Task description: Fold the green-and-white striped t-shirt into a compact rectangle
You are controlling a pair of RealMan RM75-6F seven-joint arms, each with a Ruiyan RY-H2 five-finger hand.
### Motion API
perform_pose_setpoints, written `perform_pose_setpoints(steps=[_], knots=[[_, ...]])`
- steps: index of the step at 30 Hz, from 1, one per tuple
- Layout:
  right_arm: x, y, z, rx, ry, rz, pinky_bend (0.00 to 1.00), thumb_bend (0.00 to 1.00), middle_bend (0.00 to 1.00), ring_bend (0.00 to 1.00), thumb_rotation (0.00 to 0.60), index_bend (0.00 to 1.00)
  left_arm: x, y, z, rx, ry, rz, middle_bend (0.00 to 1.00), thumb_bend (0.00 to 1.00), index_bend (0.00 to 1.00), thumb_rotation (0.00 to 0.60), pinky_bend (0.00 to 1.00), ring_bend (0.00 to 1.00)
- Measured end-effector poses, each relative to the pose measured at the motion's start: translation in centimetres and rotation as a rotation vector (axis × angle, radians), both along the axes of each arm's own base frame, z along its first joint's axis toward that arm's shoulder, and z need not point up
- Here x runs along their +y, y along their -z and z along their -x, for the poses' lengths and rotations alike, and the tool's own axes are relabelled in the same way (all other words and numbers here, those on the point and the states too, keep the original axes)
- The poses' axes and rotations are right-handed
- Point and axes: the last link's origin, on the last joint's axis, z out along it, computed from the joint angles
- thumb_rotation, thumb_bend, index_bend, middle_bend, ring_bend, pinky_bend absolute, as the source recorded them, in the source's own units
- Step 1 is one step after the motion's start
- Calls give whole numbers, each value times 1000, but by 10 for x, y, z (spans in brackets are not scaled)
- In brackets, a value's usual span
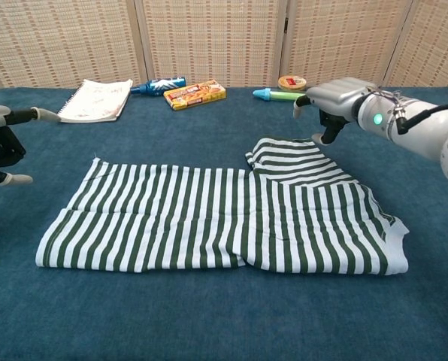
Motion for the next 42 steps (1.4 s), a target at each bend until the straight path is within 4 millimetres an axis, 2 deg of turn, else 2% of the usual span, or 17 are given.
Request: perform_pose_setpoints(steps=[12,18,42], knots=[[-6,13,1,76,54,-73,1000,430,992,1000,600,225,-2,2,7,-2,-19,9,867,332,0,600,912,782],[-6,19,2,105,60,-91,1000,435,992,1000,600,294,-3,3,10,-1,-26,11,867,332,0,600,912,782],[-5,18,11,62,70,-54,1000,442,995,1000,600,446,-3,7,13,0,-30,16,867,332,0,600,912,782]])
